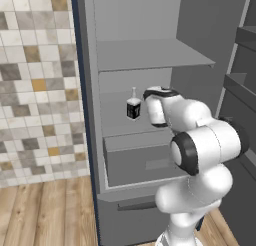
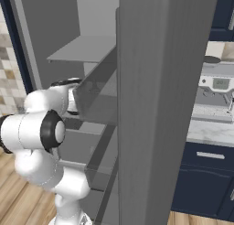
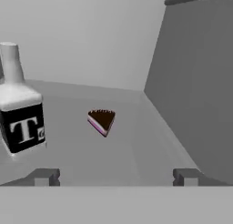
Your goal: Place the mustard and ketchup from the counter to the top shelf of the fridge. If the existing items in the fridge are on the top shelf, move them to other shelves.
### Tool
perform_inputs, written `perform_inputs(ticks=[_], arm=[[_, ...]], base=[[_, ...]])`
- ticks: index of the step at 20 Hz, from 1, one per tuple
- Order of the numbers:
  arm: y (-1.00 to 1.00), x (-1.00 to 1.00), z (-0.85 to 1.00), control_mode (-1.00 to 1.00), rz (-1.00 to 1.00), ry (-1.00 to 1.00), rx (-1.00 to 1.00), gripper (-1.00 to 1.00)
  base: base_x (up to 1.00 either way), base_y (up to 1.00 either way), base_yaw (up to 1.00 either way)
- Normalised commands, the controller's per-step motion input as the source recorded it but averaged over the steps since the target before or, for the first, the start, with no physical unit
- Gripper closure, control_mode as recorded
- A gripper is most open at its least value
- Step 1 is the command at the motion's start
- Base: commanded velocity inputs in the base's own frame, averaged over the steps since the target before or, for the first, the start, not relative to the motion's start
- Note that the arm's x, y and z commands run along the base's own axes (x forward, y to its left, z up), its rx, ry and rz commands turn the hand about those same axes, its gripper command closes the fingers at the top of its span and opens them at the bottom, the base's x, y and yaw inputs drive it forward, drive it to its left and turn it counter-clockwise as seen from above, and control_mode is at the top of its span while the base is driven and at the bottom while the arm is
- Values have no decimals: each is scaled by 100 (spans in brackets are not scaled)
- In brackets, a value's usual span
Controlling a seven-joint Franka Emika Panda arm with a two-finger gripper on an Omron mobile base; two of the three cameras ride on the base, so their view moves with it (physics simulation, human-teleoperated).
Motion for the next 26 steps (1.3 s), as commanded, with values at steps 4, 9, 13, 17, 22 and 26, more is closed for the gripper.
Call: perform_inputs(ticks=[4, 9, 13, 17, 22, 26], arm=[[34, -90, 100, -100, 9, 0, -12, -100], [8, -100, 100, -100, 6, 0, -14, -100], [0, -92, 100, -100, 1, 2, -4, -100], [0, -94, 100, -100, 0, 19, 0, -100], [-5, -100, 100, -100, -1, 38, 0, -100], [-14, -100, 83, -100, -4, 62, 2, -100]], base=[[0, 0, 0], [0, 0, 0], [0, 0, 0], [0, 0, 0], [0, 0, 0], [0, 0, 0]])
